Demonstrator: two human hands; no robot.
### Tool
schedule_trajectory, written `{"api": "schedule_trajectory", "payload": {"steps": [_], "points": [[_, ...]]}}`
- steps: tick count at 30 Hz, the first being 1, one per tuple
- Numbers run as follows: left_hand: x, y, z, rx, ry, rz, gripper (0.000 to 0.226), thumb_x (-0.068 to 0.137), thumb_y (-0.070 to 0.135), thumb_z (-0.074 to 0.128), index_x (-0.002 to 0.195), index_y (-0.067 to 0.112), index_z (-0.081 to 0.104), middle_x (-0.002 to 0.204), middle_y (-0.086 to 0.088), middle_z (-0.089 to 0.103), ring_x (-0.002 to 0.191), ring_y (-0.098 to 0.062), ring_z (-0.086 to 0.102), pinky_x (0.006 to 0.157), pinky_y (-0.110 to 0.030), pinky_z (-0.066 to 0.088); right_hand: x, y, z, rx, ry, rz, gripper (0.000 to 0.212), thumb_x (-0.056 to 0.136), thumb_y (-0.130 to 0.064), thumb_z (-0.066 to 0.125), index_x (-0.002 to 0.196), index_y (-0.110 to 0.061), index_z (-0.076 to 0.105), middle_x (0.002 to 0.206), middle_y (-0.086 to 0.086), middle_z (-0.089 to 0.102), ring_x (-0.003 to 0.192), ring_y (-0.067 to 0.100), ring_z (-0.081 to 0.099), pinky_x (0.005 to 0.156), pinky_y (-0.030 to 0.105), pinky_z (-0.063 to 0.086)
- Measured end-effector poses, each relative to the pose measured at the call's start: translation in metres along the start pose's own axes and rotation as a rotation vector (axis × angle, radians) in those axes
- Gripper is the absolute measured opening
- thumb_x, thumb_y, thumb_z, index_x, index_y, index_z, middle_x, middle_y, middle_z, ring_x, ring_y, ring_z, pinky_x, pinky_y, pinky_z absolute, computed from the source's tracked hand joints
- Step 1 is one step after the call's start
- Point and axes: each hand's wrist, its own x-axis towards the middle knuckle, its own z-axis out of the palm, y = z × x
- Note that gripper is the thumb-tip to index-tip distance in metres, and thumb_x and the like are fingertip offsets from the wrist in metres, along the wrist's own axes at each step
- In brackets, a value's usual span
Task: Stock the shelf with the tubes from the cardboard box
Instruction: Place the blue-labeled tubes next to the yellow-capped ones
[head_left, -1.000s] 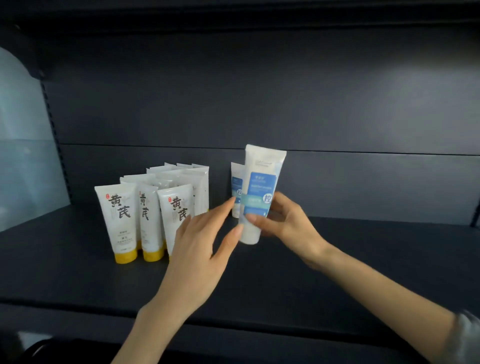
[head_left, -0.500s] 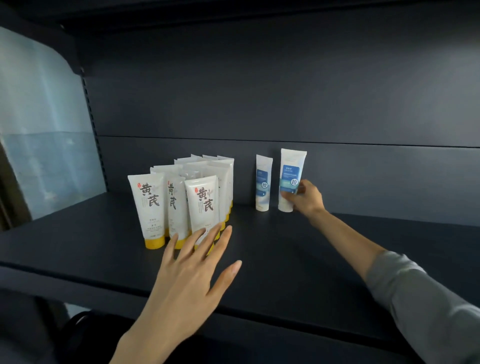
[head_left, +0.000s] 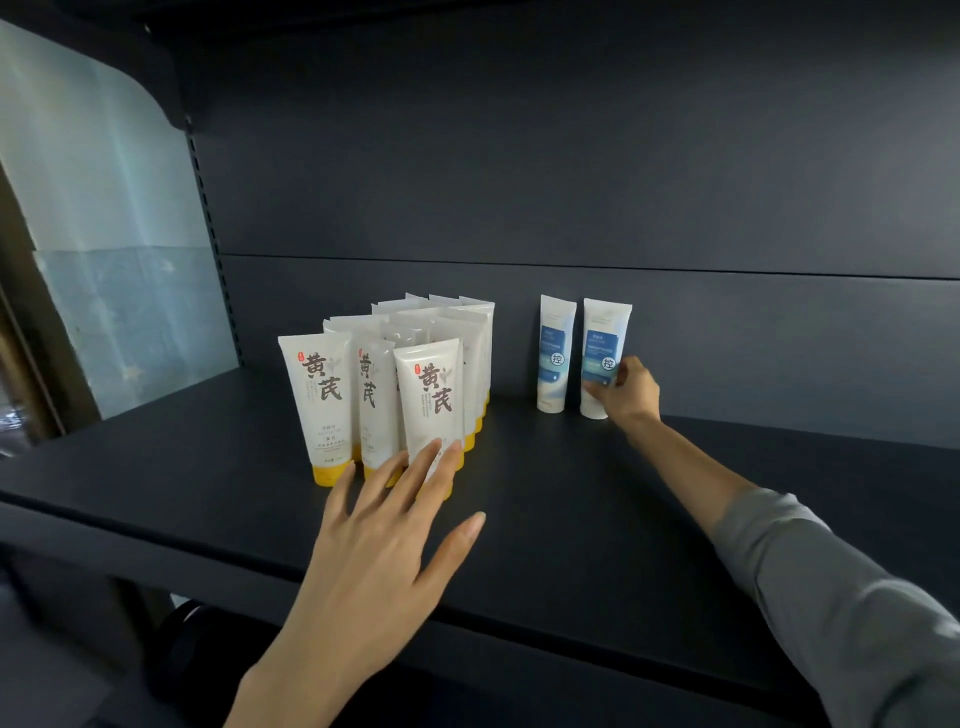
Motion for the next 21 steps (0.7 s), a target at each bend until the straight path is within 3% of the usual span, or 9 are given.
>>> {"api": "schedule_trajectory", "payload": {"steps": [14, 17, 21], "points": [[0.003, -0.017, -0.005, -0.074, -0.019, 0.030, 0.069, 0.093, 0.062, 0.013, 0.142, 0.024, 0.043, 0.142, 0.003, 0.049, 0.130, -0.018, 0.048, 0.106, -0.047, 0.032, -0.005, -0.008, 0.004, -0.092, -0.034, 0.023, 0.056, 0.084, -0.028, 0.071, 0.125, -0.001, 0.044, 0.127, 0.017, 0.049, 0.117, 0.030, 0.050, 0.094, 0.041, 0.044], [0.003, -0.023, -0.006, -0.118, -0.042, 0.046, 0.074, 0.089, 0.066, 0.004, 0.146, 0.028, 0.032, 0.148, 0.007, 0.040, 0.136, -0.015, 0.039, 0.111, -0.044, 0.025, -0.011, -0.008, 0.000, -0.105, -0.069, 0.050, 0.054, 0.090, -0.035, 0.060, 0.129, -0.002, 0.042, 0.133, 0.016, 0.042, 0.119, 0.028, 0.046, 0.086, 0.031, 0.038], [0.002, -0.030, -0.001, -0.163, -0.056, 0.065, 0.078, 0.079, 0.071, -0.010, 0.149, 0.040, 0.004, 0.156, 0.019, 0.016, 0.144, -0.004, 0.013, 0.114, -0.032, 0.002, -0.024, -0.012, -0.012, -0.221, -0.118, 0.076, 0.057, 0.095, -0.043, 0.044, 0.132, 0.001, 0.040, 0.138, 0.017, 0.038, 0.122, 0.029, 0.040, 0.083, 0.029, 0.033]]}}
